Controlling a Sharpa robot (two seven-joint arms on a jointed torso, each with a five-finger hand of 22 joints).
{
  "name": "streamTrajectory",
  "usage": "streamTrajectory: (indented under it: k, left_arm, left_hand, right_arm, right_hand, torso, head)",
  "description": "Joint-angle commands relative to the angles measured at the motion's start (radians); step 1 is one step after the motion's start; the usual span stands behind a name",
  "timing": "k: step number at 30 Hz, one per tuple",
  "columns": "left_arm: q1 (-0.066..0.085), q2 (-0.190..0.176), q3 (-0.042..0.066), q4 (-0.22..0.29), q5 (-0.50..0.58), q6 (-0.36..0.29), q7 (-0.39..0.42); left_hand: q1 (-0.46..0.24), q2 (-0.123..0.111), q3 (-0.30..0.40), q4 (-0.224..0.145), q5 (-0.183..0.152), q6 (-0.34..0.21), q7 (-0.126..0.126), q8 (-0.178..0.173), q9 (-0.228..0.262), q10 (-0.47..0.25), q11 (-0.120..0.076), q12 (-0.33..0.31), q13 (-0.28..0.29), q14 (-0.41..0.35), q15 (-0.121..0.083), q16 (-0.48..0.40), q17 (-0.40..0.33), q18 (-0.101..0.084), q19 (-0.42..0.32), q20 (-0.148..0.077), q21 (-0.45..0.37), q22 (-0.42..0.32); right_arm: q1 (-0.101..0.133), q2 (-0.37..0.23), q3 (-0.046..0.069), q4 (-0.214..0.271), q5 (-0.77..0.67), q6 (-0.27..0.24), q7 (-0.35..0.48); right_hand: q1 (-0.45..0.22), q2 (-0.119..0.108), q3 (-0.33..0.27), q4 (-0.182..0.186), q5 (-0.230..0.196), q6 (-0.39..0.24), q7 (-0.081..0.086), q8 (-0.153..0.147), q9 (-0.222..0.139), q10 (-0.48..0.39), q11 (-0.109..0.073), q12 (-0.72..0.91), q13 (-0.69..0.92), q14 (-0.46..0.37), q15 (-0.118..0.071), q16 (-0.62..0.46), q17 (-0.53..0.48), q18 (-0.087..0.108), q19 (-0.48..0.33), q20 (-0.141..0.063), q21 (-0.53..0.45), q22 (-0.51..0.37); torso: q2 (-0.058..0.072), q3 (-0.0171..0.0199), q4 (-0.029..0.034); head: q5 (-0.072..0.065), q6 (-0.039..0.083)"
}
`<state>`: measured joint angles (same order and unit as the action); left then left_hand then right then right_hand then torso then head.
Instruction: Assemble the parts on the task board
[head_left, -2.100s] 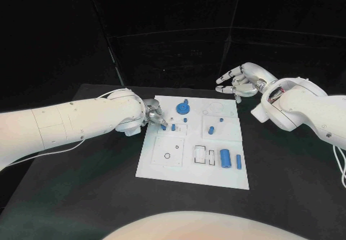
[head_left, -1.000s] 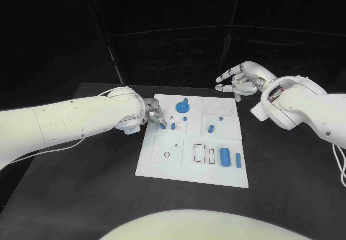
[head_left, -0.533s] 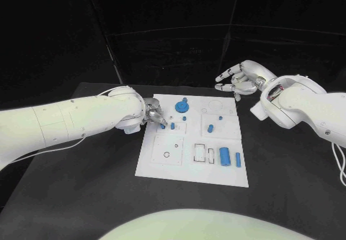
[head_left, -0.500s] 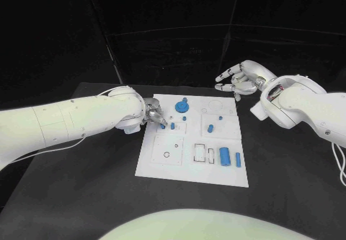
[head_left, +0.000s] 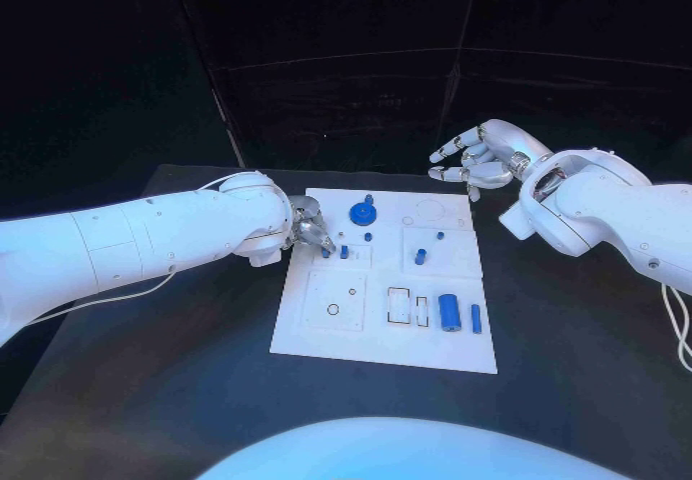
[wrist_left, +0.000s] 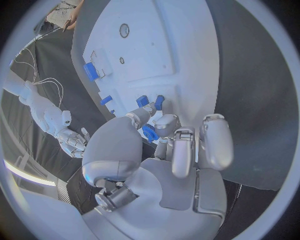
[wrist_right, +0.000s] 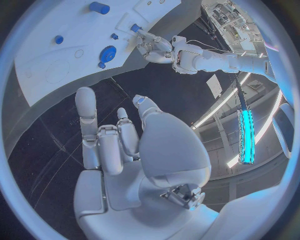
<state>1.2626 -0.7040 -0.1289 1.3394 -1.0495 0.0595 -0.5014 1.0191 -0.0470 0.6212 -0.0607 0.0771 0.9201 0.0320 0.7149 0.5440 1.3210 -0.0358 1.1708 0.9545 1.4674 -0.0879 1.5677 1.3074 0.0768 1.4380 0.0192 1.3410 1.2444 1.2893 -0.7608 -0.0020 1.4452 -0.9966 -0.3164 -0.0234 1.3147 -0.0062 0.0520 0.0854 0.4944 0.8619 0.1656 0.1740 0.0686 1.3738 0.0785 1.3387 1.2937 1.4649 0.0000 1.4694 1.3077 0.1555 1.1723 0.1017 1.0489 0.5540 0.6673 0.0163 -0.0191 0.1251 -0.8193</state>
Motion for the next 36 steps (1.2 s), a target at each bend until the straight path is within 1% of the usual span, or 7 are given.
streamTrajectory:
  k: [1, 11, 17, 22, 27, 32, 36]
  left_arm:
    - [-0.001, 0.003, -0.002, -0.012, -0.005, 0.035, -0.008]
    - [0.0, 0.007, -0.002, -0.03, -0.005, 0.04, -0.008]
    - [0.0, 0.001, -0.002, -0.025, -0.005, 0.021, -0.006]
    - [0.0, -0.008, -0.001, -0.014, -0.005, -0.006, -0.005]
    - [0.0, -0.016, 0.002, -0.004, -0.001, -0.04, 0.001]
    - [0.0, -0.022, 0.005, 0.001, 0.013, -0.065, 0.01]
    - [0.0, -0.024, 0.006, 0.002, 0.025, -0.079, 0.021]
  left_hand:
    - [-0.017, -0.003, 0.028, -0.042, 0.0, -0.001, -0.007, 0.004, -0.002, 0.01, -0.007, 0.006, 0.001, 0.103, -0.009, 0.003, 0.263, -0.005, 0.005, -0.004, 0.005, 0.001]
    - [-0.056, -0.022, -0.071, 0.001, -0.001, 0.011, -0.012, 0.009, -0.008, 0.009, -0.012, 0.013, 0.006, 0.103, -0.014, 0.003, 0.263, -0.006, 0.007, -0.008, 0.006, 0.005]
    - [-0.105, -0.031, -0.172, 0.054, -0.003, 0.017, -0.009, 0.011, -0.013, 0.008, -0.009, 0.017, 0.007, 0.103, -0.013, 0.003, 0.263, -0.006, 0.008, -0.009, 0.006, 0.007]
    - [-0.134, -0.035, -0.231, 0.089, -0.002, 0.018, -0.008, 0.011, -0.017, 0.007, -0.009, 0.021, 0.009, 0.103, -0.013, 0.003, 0.263, -0.007, 0.01, -0.009, 0.008, 0.011]
    - [-0.143, -0.034, -0.266, 0.108, -0.001, 0.017, -0.009, 0.011, -0.019, 0.006, -0.009, 0.022, 0.008, 0.103, -0.014, 0.003, 0.263, -0.006, 0.01, -0.009, 0.007, 0.01]
    - [-0.155, -0.023, -0.307, 0.137, 0.0, 0.017, -0.01, 0.014, -0.02, 0.005, -0.01, 0.023, 0.008, 0.103, -0.015, 0.003, 0.263, -0.006, 0.011, -0.01, 0.006, 0.01]
    - [-0.154, -0.017, -0.318, 0.145, 0.0, 0.017, -0.011, 0.015, -0.02, 0.004, -0.011, 0.023, 0.006, 0.103, -0.015, 0.003, 0.263, -0.006, 0.01, -0.011, 0.005, 0.009]
  right_arm:
    - [0.002, 0.0, 0.001, -0.001, -0.002, 0.003, 0.008]
    - [0.002, 0.001, 0.001, -0.002, -0.002, 0.001, 0.009]
    - [0.002, 0.001, 0.001, -0.002, -0.002, 0.0, 0.01]
    - [0.001, 0.001, 0.0, -0.003, -0.002, 0.0, 0.011]
    - [0.001, 0.002, 0.0, -0.003, -0.002, 0.0, 0.012]
    - [-0.001, 0.003, 0.0, -0.004, -0.002, 0.001, 0.013]
    - [-0.002, 0.004, 0.0, -0.005, -0.002, 0.0, 0.013]
  right_hand:
    - [0.013, 0.001, 0.006, -0.003, 0.005, -0.005, 0.002, 0.007, -0.001, -0.002, -0.003, -0.001, -0.001, 0.061, -0.004, -0.005, 0.053, 0.012, 0.001, -0.003, -0.003, -0.001]
    - [0.013, 0.0, 0.007, -0.002, 0.006, -0.005, 0.002, 0.007, -0.001, -0.004, -0.003, -0.004, -0.003, 0.06, -0.004, -0.006, 0.051, 0.012, 0.0, -0.003, -0.005, -0.003]
    - [0.013, 0.0, 0.007, -0.002, 0.006, -0.005, 0.002, 0.007, -0.001, -0.004, -0.003, -0.004, -0.003, 0.06, -0.004, -0.006, 0.051, 0.012, 0.0, -0.003, -0.005, -0.003]
    - [0.012, 0.0, 0.007, -0.001, 0.006, -0.006, 0.002, 0.007, -0.001, -0.005, -0.003, -0.004, -0.004, 0.06, -0.004, -0.007, 0.05, 0.013, -0.001, -0.003, -0.006, -0.005]
    - [0.012, 0.0, 0.007, -0.001, 0.006, -0.006, 0.002, 0.007, -0.001, -0.005, -0.003, -0.004, -0.004, 0.06, -0.004, -0.007, 0.05, 0.013, -0.001, -0.003, -0.006, -0.005]
    - [0.012, -0.001, 0.007, -0.001, 0.006, -0.007, 0.002, 0.006, -0.001, -0.004, -0.003, -0.004, -0.003, 0.06, -0.004, -0.007, 0.05, 0.012, -0.001, -0.003, -0.005, -0.004]
    - [0.012, -0.001, 0.007, -0.001, 0.006, -0.007, 0.002, 0.006, -0.001, -0.004, -0.003, -0.004, -0.003, 0.06, -0.004, -0.007, 0.05, 0.012, -0.001, -0.003, -0.005, -0.004]
  torso:
    - [0.0, 0.0001, -0.0009]
    - [-0.001, -0.0005, 0.0006]
    - [0.0, -0.0012, 0.0005]
    - [0.0, -0.0012, 0.0004]
    - [0.0, -0.001, 0.0005]
    - [-0.001, -0.0007, 0.0006]
    - [0.001, -0.0004, 0.001]
  head:
    - [-0.001, -0.001]
    - [-0.003, -0.001]
    - [-0.005, 0.0]
    - [-0.005, 0.002]
    - [-0.007, 0.003]
    - [-0.007, 0.004]
    - [-0.007, 0.003]
